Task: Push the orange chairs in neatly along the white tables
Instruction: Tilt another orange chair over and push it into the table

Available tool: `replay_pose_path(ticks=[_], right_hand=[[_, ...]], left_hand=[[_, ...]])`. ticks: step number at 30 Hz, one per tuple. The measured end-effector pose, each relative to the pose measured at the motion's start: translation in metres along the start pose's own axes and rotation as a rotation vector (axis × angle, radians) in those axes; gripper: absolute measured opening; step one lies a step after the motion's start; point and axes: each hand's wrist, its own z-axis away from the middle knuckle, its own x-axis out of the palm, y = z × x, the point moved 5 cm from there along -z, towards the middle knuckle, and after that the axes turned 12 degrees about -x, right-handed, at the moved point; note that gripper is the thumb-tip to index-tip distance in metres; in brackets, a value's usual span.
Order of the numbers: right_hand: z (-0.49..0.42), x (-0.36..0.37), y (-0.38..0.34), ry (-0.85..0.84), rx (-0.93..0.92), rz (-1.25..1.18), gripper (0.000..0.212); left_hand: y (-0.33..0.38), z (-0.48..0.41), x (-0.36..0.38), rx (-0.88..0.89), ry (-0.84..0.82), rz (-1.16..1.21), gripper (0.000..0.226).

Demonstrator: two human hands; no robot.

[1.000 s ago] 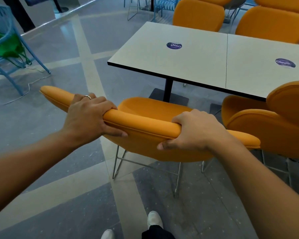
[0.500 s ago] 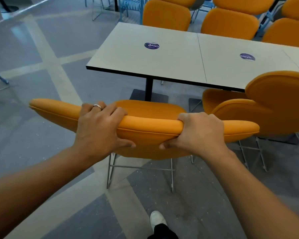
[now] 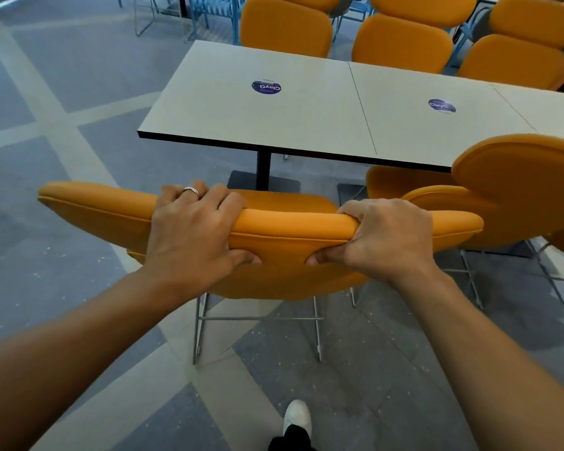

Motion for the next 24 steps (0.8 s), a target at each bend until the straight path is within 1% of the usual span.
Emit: replay_pose_path(ticks=[5,12,15,24], right_hand=[[-0.027,0.009,0.005,0.018,0.022,0.003,0.081],[-0.062,0.019,0.024,0.057,0.041,-0.013,0.080],[-0.078,0.022,0.032,0.073,0.053,0.005,0.075],[-0.087,0.025,0.075,-0.005,0.126,-0.003,0.079]], left_hand=[[-0.011,-0.026,0.010,-0.026,0.033,0.028,0.067],[-0.018,-0.063,0.028,-0.108,0.041,0.052,0.066],[-0.023,-0.081,0.034,-0.114,0.042,0.072,0.065],[0.004,-0.098,0.046,-0.082,0.118,0.117,0.065]])
